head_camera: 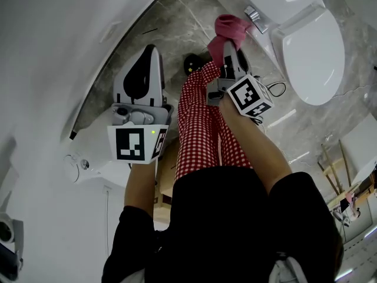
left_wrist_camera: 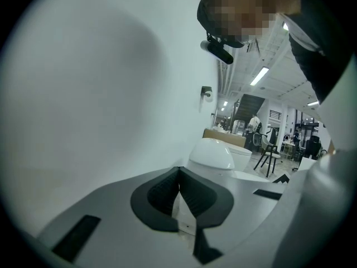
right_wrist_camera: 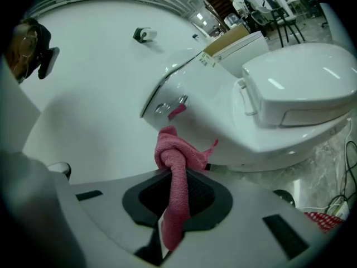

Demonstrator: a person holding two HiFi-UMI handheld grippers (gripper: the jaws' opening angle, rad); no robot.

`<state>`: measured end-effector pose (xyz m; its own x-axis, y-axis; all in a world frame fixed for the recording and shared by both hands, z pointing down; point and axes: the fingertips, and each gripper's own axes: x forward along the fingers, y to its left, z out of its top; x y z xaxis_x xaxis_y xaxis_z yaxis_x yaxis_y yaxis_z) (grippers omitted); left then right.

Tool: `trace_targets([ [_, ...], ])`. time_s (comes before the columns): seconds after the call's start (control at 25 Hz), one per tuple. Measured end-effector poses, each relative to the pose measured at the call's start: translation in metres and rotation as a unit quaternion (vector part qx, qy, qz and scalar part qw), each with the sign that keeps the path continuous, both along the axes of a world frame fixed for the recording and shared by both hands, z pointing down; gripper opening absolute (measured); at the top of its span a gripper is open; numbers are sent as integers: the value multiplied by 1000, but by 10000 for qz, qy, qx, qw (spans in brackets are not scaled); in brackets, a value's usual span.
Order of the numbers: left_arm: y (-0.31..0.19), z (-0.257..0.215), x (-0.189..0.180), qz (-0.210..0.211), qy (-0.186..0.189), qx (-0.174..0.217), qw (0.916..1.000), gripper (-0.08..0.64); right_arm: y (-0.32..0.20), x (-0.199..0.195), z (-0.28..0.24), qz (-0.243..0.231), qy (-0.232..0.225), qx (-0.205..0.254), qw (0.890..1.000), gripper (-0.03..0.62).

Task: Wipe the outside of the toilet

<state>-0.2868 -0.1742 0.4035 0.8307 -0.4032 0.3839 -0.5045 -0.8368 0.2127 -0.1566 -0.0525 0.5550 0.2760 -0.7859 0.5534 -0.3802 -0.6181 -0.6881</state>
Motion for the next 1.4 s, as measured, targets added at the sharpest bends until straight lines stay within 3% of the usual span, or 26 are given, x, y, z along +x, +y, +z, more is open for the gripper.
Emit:
trace_targets([
  [0.16, -6, 0, -7, -155, -26, -6, 9999, 9, -31, -15, 10, -372, -38, 27, 9993, 55],
  [0.4, -13, 5, -22, -371, -108, -55, 9992, 9, -66, -4, 29, -364, 39, -89, 9993, 55],
  [0.72, -19, 15, -32, -562, -229, -172, 9980, 9, -129, 4, 46, -1106, 640, -191, 9916, 55],
  [0.96, -23, 19, -33, -609, -275, -225, 9975, 9, -129, 28, 61, -360, 303, -379, 9982, 55],
  [1.4, -16, 17, -14, -442, -230, -238, 9985, 9, -100, 53, 67, 180, 152, -591, 9980, 55],
])
